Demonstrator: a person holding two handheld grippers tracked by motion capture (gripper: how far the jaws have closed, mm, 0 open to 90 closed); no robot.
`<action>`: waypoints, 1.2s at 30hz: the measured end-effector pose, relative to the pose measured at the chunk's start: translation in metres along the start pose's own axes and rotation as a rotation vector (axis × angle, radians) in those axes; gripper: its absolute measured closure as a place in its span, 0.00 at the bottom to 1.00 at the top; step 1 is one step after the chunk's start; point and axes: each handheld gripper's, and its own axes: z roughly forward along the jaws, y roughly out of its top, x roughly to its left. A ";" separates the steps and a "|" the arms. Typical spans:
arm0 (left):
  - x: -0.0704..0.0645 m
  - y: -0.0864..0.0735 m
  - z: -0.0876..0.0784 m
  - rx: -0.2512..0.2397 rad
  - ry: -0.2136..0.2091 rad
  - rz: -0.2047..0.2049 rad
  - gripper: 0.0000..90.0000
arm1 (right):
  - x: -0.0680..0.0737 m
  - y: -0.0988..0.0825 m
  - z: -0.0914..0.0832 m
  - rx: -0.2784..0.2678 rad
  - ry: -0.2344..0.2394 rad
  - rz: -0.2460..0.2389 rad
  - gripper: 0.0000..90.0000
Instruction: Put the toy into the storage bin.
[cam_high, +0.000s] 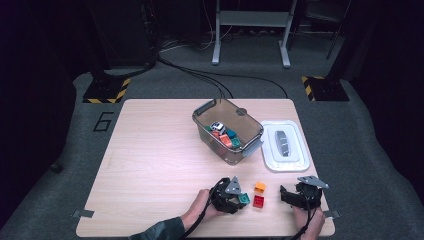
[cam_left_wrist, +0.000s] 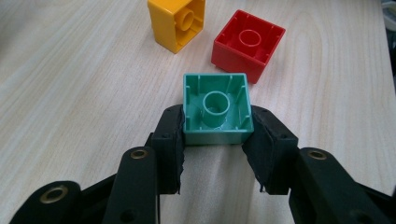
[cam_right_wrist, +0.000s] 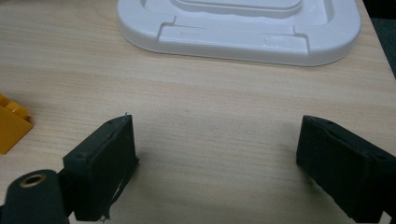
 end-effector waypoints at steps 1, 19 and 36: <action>0.000 0.000 0.000 -0.002 0.002 0.004 0.65 | 0.000 0.000 0.000 0.000 0.000 0.000 0.12; 0.017 -0.002 -0.030 -0.052 0.027 -0.023 0.66 | 0.000 0.000 0.000 -0.001 0.000 -0.001 0.12; 0.052 -0.008 -0.076 -0.082 0.132 -0.080 0.66 | 0.000 0.000 0.000 0.000 0.000 -0.001 0.12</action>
